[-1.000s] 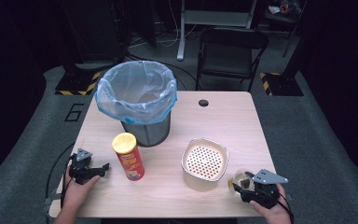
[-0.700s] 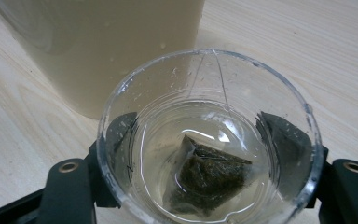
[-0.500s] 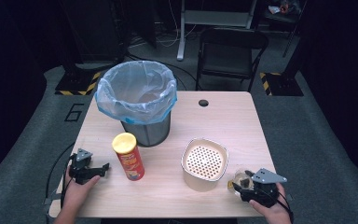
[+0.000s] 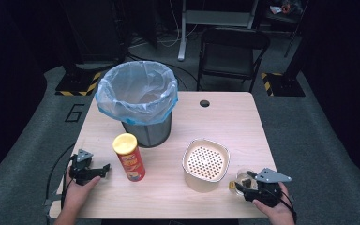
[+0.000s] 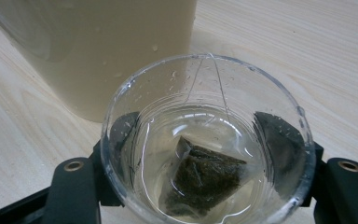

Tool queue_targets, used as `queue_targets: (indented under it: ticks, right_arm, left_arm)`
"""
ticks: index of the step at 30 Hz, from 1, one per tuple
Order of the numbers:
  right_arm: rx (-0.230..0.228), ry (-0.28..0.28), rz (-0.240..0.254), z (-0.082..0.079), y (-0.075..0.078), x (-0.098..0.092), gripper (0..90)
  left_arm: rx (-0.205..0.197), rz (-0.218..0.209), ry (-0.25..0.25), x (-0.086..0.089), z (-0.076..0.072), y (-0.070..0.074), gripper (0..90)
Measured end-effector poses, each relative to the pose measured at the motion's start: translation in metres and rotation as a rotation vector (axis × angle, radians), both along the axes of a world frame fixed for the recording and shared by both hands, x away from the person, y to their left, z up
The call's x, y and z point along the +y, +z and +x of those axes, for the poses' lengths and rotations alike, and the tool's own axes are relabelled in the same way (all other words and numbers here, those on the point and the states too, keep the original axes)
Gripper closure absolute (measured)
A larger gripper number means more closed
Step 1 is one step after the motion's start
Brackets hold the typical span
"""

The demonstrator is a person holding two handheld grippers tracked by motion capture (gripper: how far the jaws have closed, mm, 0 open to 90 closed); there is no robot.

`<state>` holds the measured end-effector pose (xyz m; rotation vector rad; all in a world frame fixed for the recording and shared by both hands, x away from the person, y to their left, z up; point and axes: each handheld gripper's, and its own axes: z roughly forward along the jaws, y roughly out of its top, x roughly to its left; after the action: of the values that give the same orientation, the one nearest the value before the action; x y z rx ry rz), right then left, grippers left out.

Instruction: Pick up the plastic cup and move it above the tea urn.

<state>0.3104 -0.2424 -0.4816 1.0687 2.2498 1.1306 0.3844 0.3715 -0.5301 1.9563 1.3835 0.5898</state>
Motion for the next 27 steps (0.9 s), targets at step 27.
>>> queue_targets:
  ticks: [27]
  right_arm:
    - [-0.065, 0.063, 0.021, 0.072, 0.07, -0.006, 33.7]
  left_arm:
    - [-0.002, 0.0, 0.001, 0.0, 0.0, 0.0, 11.3]
